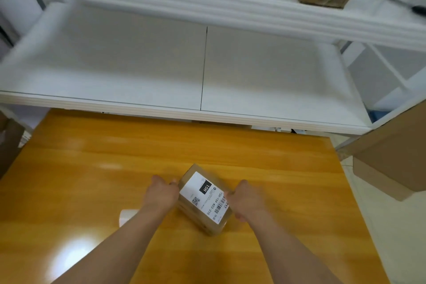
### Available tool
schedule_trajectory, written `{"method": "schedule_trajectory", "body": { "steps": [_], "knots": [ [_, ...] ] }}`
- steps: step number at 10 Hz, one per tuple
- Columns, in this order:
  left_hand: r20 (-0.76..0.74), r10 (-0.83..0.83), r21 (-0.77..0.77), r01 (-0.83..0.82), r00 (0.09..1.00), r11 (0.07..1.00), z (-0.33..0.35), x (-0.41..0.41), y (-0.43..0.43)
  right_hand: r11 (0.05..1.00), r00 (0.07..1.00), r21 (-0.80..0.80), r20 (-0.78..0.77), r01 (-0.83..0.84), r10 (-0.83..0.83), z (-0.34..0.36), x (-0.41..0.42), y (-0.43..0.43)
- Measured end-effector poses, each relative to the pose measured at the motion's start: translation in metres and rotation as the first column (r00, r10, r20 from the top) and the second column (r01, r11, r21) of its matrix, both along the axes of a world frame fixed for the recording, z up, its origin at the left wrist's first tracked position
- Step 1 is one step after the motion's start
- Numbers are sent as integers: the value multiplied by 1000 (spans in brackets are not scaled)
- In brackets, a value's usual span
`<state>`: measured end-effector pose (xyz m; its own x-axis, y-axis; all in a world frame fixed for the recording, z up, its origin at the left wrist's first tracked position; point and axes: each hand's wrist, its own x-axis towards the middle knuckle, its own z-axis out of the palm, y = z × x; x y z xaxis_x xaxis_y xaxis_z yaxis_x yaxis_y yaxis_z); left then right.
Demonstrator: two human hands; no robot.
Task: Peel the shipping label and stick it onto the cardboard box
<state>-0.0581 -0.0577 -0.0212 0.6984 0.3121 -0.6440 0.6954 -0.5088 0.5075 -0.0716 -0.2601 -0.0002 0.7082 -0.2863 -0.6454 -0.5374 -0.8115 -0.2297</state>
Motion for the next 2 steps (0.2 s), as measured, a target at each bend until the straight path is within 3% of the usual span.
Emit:
{"method": "schedule_trajectory", "body": {
  "steps": [2],
  "knots": [
    [155, -34, -106, 50, 987, 993, 26, -27, -6, 970, 973, -180, 134, -162, 187, 43, -32, 8]
  ]
}}
